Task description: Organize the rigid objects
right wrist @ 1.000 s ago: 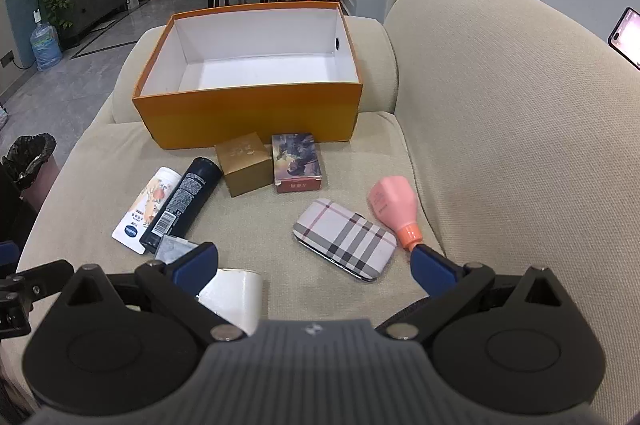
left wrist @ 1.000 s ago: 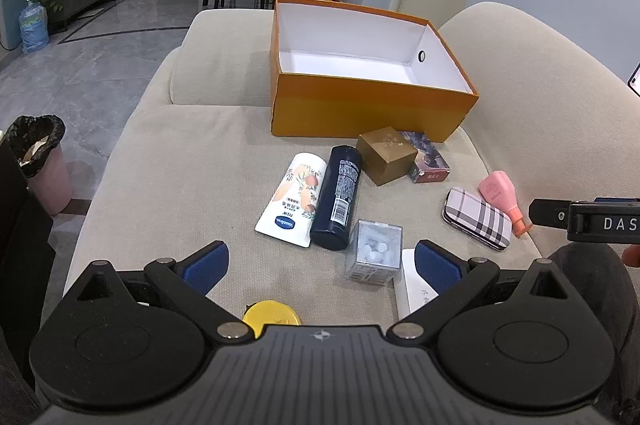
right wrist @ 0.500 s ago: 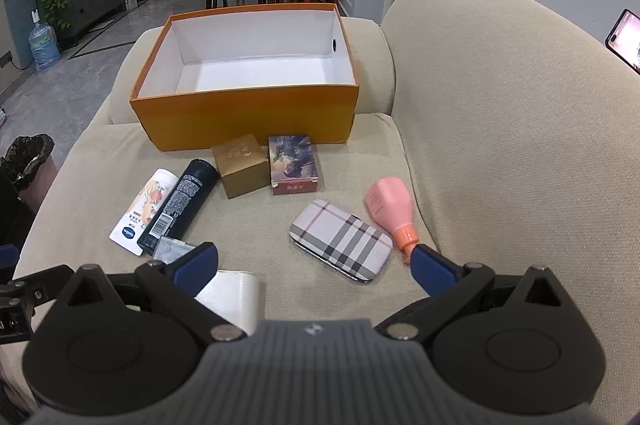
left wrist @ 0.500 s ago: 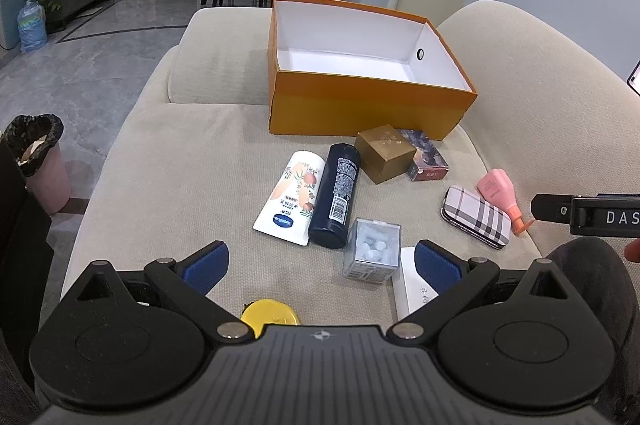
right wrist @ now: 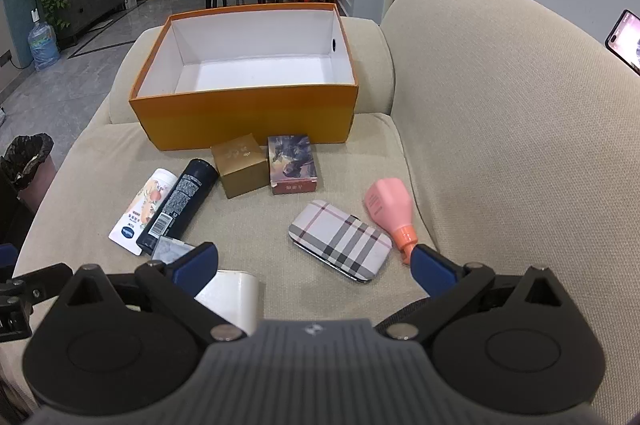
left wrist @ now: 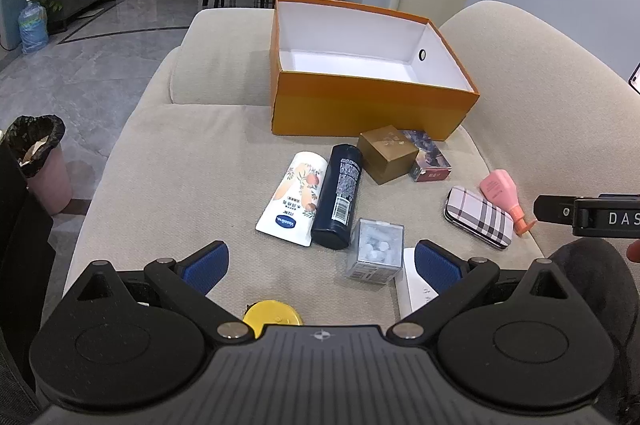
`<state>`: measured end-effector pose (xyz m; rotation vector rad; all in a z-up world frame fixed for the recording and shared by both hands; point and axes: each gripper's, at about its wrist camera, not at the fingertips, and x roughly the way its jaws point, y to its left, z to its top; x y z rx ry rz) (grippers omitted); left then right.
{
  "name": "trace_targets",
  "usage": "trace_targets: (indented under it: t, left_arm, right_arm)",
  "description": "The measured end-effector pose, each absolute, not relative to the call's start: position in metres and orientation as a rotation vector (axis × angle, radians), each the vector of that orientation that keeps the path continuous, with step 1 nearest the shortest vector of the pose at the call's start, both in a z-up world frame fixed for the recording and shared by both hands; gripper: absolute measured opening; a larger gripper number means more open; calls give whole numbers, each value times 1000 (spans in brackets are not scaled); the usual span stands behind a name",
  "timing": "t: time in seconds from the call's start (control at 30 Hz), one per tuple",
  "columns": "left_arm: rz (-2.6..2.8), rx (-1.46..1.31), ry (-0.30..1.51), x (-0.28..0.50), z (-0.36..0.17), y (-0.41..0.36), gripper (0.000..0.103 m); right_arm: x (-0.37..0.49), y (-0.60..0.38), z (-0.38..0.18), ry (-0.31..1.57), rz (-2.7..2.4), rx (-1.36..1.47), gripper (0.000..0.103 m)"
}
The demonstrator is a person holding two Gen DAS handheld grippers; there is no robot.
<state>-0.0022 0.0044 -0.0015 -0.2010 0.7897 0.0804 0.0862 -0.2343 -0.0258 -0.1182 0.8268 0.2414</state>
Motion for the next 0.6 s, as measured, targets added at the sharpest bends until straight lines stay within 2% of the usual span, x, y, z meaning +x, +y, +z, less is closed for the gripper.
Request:
trace_targets:
  t: [0.6]
  left_arm:
    - [74,-199,818,17,-17,11,103]
  right_arm:
    - [93,-231,-40,860,226,-144,101]
